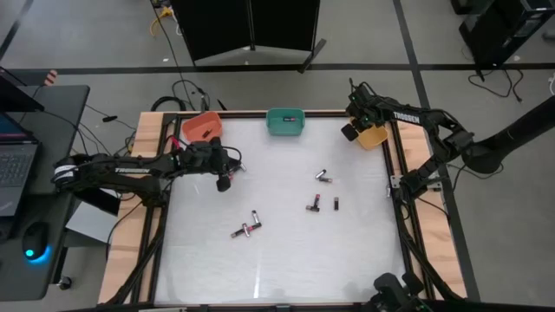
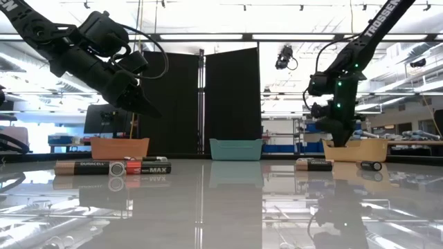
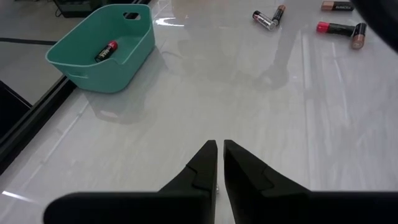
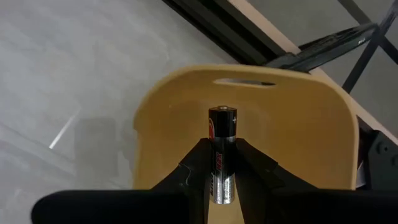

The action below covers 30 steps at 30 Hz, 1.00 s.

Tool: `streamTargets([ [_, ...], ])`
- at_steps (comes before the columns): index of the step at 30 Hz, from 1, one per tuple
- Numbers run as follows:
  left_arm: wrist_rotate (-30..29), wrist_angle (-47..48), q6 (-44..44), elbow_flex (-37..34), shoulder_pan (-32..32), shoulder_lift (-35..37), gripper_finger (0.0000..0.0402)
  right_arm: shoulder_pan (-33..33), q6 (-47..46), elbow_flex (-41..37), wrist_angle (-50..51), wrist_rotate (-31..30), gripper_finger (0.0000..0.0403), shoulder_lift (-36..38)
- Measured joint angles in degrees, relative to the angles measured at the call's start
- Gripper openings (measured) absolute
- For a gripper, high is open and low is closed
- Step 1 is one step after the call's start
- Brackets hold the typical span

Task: Sort batteries
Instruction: Put the silver battery into the yellow bin, then put the brown battery into the orange bin

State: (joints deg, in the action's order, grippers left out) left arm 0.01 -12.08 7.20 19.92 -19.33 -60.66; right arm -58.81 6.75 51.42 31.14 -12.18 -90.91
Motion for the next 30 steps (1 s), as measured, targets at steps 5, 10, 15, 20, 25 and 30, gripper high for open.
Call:
streamTargets([
  [5, 0.00, -0.04, -0.18, 0.00, 0.00, 0.00, 0.0035, -0.13, 0.76, 0.00, 0.08, 0.06, 0.0062, 0.02],
  [10, 0.00, -0.13, -0.29, 0.00, 0.00, 0.00, 0.0035, -0.31, 0.76, 0.00, 0.06, 0.24, 0.0070, 0.02],
  [15, 0.00, -0.14, -0.24, 0.00, 0.00, 0.00, 0.0035, -0.31, 0.39, 0.00, 0.06, 0.80, 0.0084, 0.02],
  [20, 0.00, -0.13, -0.22, 0.00, 0.00, 0.00, 0.0035, -0.31, 0.33, 0.00, 0.04, 1.35, 0.0086, 0.04],
  [25, 0.01, -0.10, -0.27, 0.00, 0.00, 0.00, 0.0035, -0.31, -0.71, 0.00, -0.28, 1.35, 0.0088, 0.04],
  [30, 0.02, -0.04, -0.33, 0.00, 0.00, 0.00, 0.0035, -0.31, -0.77, 0.00, -0.24, 1.35, 0.0100, 0.06],
])
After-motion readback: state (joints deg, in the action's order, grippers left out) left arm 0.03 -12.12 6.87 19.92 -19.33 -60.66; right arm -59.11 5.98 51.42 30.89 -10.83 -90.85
